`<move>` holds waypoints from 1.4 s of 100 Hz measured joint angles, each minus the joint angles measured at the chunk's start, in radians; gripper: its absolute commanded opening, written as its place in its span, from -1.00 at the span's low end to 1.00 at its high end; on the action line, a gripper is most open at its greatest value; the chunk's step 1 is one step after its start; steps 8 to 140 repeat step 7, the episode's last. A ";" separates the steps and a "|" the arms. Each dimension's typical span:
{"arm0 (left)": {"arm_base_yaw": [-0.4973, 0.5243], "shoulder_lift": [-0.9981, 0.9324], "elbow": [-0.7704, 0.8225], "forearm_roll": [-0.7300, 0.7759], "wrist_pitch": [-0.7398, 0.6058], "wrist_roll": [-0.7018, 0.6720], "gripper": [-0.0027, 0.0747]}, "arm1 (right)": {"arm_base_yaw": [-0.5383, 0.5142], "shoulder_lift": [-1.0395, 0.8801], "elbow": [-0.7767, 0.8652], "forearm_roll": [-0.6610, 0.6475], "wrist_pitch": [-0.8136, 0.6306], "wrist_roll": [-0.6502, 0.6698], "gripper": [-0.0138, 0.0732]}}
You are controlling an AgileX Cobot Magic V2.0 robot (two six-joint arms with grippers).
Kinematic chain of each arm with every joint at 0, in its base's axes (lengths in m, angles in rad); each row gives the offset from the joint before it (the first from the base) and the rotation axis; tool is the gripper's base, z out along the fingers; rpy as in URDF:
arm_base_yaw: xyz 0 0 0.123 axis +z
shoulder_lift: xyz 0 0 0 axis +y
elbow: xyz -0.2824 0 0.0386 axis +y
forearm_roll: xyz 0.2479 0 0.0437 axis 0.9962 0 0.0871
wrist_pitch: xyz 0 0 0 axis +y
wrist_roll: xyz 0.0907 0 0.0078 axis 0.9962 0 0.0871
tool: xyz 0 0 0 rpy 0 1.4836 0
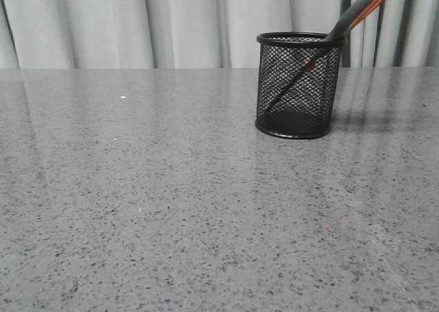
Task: Put scissors into bucket
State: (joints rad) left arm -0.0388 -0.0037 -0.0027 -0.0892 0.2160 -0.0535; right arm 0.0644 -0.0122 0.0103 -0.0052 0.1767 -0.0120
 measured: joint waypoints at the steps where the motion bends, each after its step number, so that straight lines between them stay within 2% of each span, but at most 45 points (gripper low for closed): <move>1: 0.000 0.000 0.000 0.000 0.000 0.000 -0.99 | 0.000 0.000 0.000 0.000 0.000 0.000 -0.83; 140: 0.000 0.000 0.000 0.000 0.000 0.000 -0.99 | 0.000 0.000 0.000 0.000 0.000 0.000 -0.83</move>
